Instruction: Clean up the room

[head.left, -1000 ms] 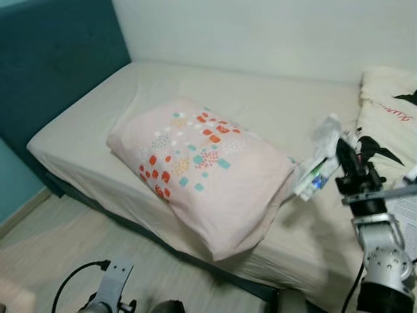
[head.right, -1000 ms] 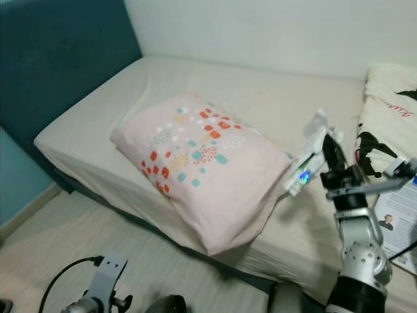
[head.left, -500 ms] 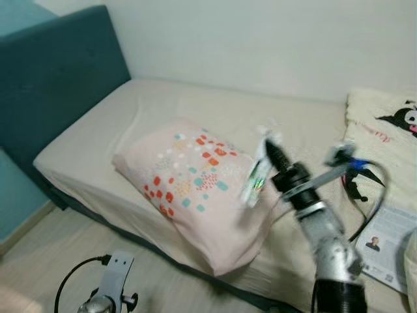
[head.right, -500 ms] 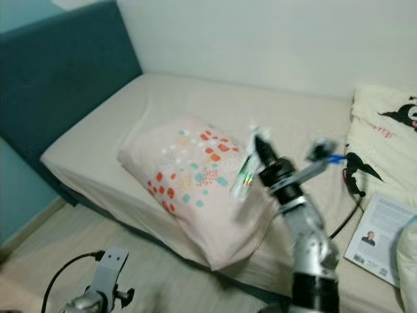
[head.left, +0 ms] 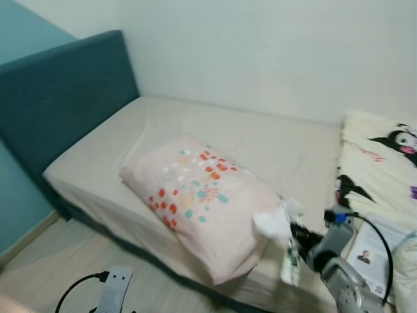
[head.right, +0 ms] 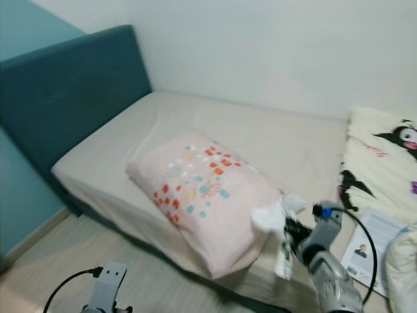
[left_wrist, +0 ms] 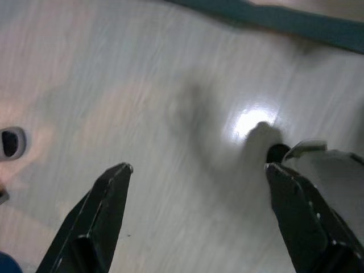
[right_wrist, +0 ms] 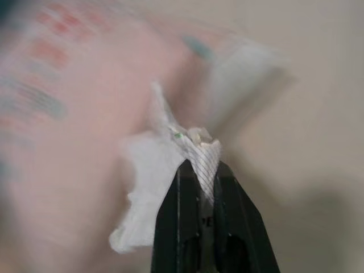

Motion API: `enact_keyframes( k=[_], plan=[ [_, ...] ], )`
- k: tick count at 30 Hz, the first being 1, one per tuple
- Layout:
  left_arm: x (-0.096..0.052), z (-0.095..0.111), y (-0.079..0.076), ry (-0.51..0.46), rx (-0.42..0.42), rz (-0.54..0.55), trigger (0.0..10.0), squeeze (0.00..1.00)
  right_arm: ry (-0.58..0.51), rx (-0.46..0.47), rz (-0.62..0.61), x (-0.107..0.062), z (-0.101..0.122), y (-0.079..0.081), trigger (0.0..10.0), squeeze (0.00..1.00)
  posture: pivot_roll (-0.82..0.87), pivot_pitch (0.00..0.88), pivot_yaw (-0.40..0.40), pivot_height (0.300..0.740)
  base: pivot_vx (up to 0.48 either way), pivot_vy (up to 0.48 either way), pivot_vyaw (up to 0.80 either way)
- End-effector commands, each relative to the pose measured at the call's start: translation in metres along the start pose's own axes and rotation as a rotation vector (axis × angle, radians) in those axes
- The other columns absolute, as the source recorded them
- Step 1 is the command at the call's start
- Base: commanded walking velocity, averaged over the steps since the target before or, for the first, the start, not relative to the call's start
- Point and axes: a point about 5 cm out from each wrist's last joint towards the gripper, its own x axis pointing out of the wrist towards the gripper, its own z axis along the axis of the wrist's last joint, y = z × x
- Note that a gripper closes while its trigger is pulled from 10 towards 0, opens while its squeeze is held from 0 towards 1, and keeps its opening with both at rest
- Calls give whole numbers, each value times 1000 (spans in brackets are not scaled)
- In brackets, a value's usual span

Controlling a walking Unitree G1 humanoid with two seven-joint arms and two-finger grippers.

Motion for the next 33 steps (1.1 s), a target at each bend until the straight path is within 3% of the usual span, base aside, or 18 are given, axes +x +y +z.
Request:
enact_keyframes(
  k=[1,3,5,9,12,15,16,17,20,33],
  plan=[
    [-1,-8,2,30,4,12,10000,0,80,-1,-45,-5,-24,-6,0,0,-64,0,46,702,0,0,0],
    [-1,-8,0,32,3,8,10000,0,169,22,-115,-18,-53,-18,0,0,-68,0,43,712,0,0,0],
    [-1,-8,0,32,3,8,10000,0,169,22,-115,-18,-53,-18,0,0,-68,0,43,712,0,0,0],
    [-1,-10,-3,40,5,2,10000,0,293,39,-187,-36,-93,-25,0,0,-76,0,39,726,0,0,0],
    [-1,-11,-3,44,4,1,10000,0,315,18,-214,-40,-100,-26,0,0,-78,0,37,731,0,0,0],
    [-2,-14,-4,55,-4,-1,10000,0,339,-61,-275,-43,-107,-30,0,0,-75,0,35,740,0,0,0],
    [-2,-16,-4,65,-1,-4,10000,0,340,-56,-224,-43,-110,-25,1216,0,-74,0,34,740,-368,0,0],
    [-2,-18,-4,73,6,-7,10000,0,342,-38,-177,-43,-112,-22,10000,0,-74,0,35,740,-424,0,0],
    [-3,-21,-4,83,17,-9,10000,0,346,-35,-126,-43,-114,-19,10000,0,-74,0,35,740,-424,0,0],
    [-5,-30,-5,104,44,-26,10000,0,409,-80,-161,-61,-134,-31,10000,0,-72,0,30,740,-310,116,800]
  ],
)
